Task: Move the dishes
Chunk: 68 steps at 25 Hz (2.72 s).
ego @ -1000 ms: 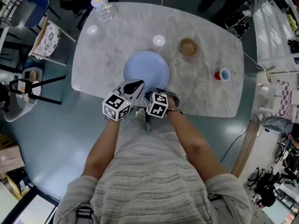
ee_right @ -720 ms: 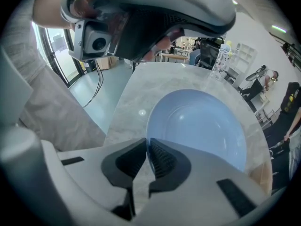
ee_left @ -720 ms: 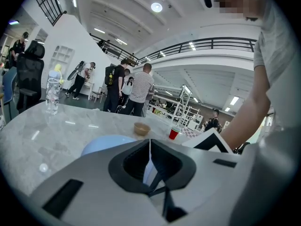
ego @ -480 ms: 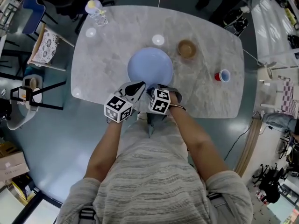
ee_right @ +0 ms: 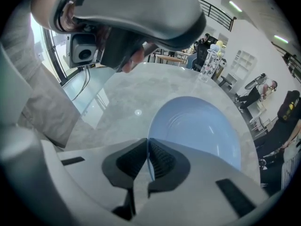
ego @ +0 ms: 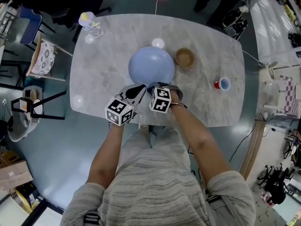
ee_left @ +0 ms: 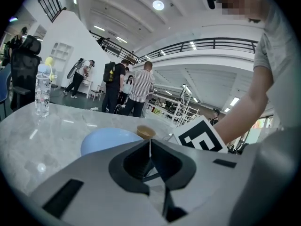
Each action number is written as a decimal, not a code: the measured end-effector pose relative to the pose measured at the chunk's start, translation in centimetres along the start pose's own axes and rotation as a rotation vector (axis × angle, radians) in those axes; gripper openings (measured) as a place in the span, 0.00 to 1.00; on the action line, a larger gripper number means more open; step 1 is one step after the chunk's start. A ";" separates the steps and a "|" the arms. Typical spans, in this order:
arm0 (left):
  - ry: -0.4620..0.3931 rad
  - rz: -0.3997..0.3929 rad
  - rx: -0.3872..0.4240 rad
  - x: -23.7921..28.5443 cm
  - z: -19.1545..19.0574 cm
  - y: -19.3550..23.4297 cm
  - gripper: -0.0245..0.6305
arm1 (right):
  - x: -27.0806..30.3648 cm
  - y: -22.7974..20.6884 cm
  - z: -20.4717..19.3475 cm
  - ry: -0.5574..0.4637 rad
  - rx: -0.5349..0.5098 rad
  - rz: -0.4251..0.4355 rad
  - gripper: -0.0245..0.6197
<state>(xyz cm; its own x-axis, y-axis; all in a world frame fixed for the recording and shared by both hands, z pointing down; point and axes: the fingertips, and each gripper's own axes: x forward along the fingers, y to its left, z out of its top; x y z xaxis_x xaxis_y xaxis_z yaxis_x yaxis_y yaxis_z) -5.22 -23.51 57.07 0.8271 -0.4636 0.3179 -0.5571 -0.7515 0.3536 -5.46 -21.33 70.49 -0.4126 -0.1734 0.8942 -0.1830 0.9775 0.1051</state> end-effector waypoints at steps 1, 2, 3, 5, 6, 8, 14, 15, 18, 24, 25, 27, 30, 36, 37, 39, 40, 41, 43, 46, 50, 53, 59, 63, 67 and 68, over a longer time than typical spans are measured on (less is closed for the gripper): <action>-0.002 0.004 -0.004 0.2 0.2 0.3 0.07 | 0.1 -0.6 0.0 -0.001 -0.006 -0.003 0.09; -0.004 0.007 -0.007 0.4 0.3 0.6 0.07 | 0.1 -1.3 0.0 -0.002 -0.012 -0.007 0.09; -0.005 0.010 -0.009 0.7 0.5 0.9 0.07 | 0.2 -2.1 0.0 -0.003 -0.016 -0.013 0.08; -0.006 0.014 -0.014 1.1 0.6 1.3 0.07 | 0.3 -3.5 0.0 -0.005 -0.016 -0.023 0.08; -0.006 0.017 -0.017 1.2 0.6 1.5 0.07 | 0.3 -4.1 -0.1 -0.005 -0.013 -0.027 0.08; -0.005 0.023 -0.024 1.4 0.6 2.1 0.07 | 0.5 -5.5 0.1 -0.008 -0.006 -0.038 0.08; -0.006 0.043 -0.048 2.2 0.9 3.8 0.07 | 1.1 -8.7 0.9 -0.022 -0.003 -0.051 0.08; -0.007 0.044 -0.048 2.4 1.0 4.1 0.07 | 1.2 -9.1 0.9 -0.023 -0.006 -0.056 0.08; -0.008 0.048 -0.049 2.8 1.3 4.8 0.07 | 1.6 -10.4 1.1 -0.025 -0.002 -0.072 0.08; -0.006 0.050 -0.053 3.5 1.4 5.6 0.07 | 2.1 -10.9 0.9 -0.027 0.015 -0.072 0.08; -0.008 0.049 -0.054 3.6 1.5 5.6 0.07 | 2.1 -10.9 0.7 -0.026 0.016 -0.073 0.08; -0.011 0.047 -0.057 3.7 1.6 5.5 0.07 | 2.1 -10.8 0.6 -0.028 0.020 -0.072 0.08; -0.006 0.046 -0.058 3.8 1.5 5.5 0.07 | 2.1 -11.0 0.9 -0.042 0.028 -0.077 0.09; -0.003 0.044 -0.056 3.6 1.6 5.6 0.07 | 1.7 -10.9 1.7 -0.067 0.042 -0.071 0.18; -0.004 0.044 -0.055 3.6 1.7 5.6 0.07 | 1.6 -10.8 1.7 -0.069 0.042 -0.074 0.18; -0.005 0.042 -0.052 3.6 1.9 5.4 0.07 | 1.1 -10.9 1.7 -0.080 0.051 -0.083 0.18; -0.004 0.040 -0.050 3.5 2.0 5.3 0.07 | 0.8 -10.9 1.7 -0.086 0.059 -0.088 0.18; -0.004 0.038 -0.047 3.5 2.1 5.3 0.07 | 0.5 -10.9 1.7 -0.093 0.067 -0.093 0.18; -0.005 0.033 -0.044 3.6 2.3 5.0 0.07 | -0.4 -11.0 1.6 -0.104 0.081 -0.110 0.17; -0.006 0.016 -0.036 3.9 2.7 4.1 0.07 | -2.2 -11.2 1.1 -0.127 0.110 -0.150 0.17; -0.005 -0.018 -0.019 4.8 3.3 2.4 0.07 | -5.1 -11.2 0.2 -0.171 0.166 -0.212 0.15; -0.014 -0.059 -0.019 6.0 3.7 0.5 0.07 | -7.4 -11.1 -1.2 -0.201 0.221 -0.261 0.15; 0.010 -0.149 0.002 9.4 3.9 -4.3 0.07 | -12.2 -10.1 -6.3 -0.243 0.391 -0.348 0.14; 0.034 -0.206 0.027 12.0 3.8 -7.3 0.07 | -15.5 -9.7 -9.8 -0.270 0.490 -0.423 0.14; 0.049 -0.263 0.043 14.9 3.9 -10.8 0.07 | -18.7 -9.1 -14.0 -0.265 0.553 -0.490 0.14; 0.054 -0.277 0.045 15.6 3.8 -11.7 0.07 | -19.4 -8.9 -15.2 -0.261 0.569 -0.504 0.14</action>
<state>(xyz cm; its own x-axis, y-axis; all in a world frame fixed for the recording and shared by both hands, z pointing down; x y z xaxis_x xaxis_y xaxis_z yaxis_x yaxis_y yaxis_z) 14.53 -23.76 54.52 0.9415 -0.2131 0.2612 -0.3056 -0.8665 0.3946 17.69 -24.81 58.81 -0.3410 -0.6690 0.6604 -0.8009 0.5746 0.1685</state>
